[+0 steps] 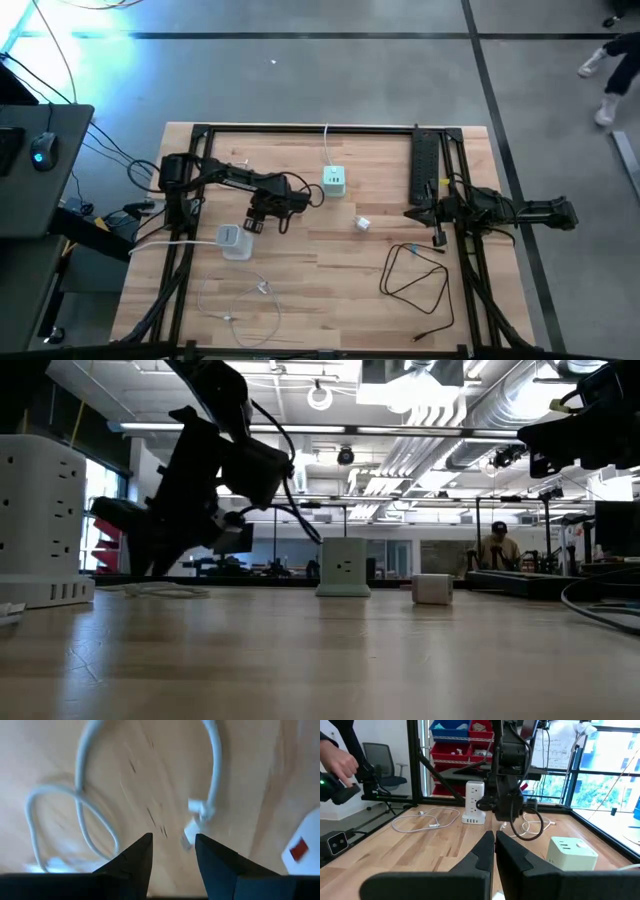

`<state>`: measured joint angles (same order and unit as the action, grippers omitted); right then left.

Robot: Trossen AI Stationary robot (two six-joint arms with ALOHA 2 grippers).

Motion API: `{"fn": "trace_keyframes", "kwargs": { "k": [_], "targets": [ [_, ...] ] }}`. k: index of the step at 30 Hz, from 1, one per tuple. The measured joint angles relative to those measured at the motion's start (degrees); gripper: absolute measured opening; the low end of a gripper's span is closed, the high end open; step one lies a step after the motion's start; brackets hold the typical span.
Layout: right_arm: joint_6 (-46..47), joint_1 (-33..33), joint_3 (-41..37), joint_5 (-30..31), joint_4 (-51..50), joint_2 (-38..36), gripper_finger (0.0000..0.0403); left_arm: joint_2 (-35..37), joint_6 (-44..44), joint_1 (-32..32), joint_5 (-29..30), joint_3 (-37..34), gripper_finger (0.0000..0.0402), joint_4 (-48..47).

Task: Insert USB
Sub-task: Insert the white USB cable into the top white outlet extension

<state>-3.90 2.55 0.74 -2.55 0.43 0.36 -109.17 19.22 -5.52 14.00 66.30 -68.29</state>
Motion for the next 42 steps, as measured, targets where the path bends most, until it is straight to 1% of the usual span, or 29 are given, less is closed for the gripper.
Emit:
{"fn": "trace_keyframes", "kwargs": {
  "k": [4,7,9,12,20,22,24,28,29,32,37,40,42],
  "targets": [
    [0.0,0.0,0.0,0.0,0.0,0.0,0.0,-0.1,1.0,0.0,0.0,0.0,0.0129,0.0],
    [0.0,0.0,0.0,0.0,0.0,0.0,0.0,-0.1,1.5,0.0,0.0,0.2,0.0129,-3.0],
    [0.0,0.0,0.0,0.0,0.0,0.0,0.0,-0.1,2.3,0.0,-1.2,0.2,0.0129,-3.6],
    [0.0,0.0,0.0,0.0,0.0,0.0,0.0,-0.1,3.5,0.1,-3.5,-0.3,0.0129,-2.6],
    [0.0,0.0,0.0,0.0,0.0,0.0,0.0,-0.1,3.8,0.1,-1.6,-2.6,0.0126,1.5],
    [0.0,0.0,0.0,0.0,0.0,0.0,0.0,-0.1,3.6,0.1,-1.7,-3.0,0.0116,2.0],
    [0.0,0.0,0.0,0.0,0.0,0.0,0.0,-0.1,3.6,0.1,-2.4,-3.5,0.0094,3.2],
    [0.0,0.0,0.0,0.0,0.0,0.0,0.0,-0.3,3.0,0.1,-3.0,-3.7,0.0025,4.1],
    [0.0,0.0,0.0,0.0,0.0,0.0,0.0,-0.3,2.4,0.0,-3.0,-3.5,0.0014,4.1],
    [0.0,0.0,0.0,0.0,0.0,0.0,0.0,-0.4,0.3,0.3,-3.2,-1.7,0.0011,4.1],
    [0.0,0.0,0.0,0.0,0.0,0.0,0.0,0.8,-3.2,1.2,-2.5,4.5,0.0005,5.0],
    [0.0,0.0,0.0,0.0,0.0,0.0,0.0,1.9,-5.8,1.6,-2.3,8.1,0.0003,7.7],
    [0.0,0.0,0.0,0.0,0.0,0.0,0.0,3.5,-7.7,1.9,-2.5,9.1,0.0002,10.8]
  ]
}}
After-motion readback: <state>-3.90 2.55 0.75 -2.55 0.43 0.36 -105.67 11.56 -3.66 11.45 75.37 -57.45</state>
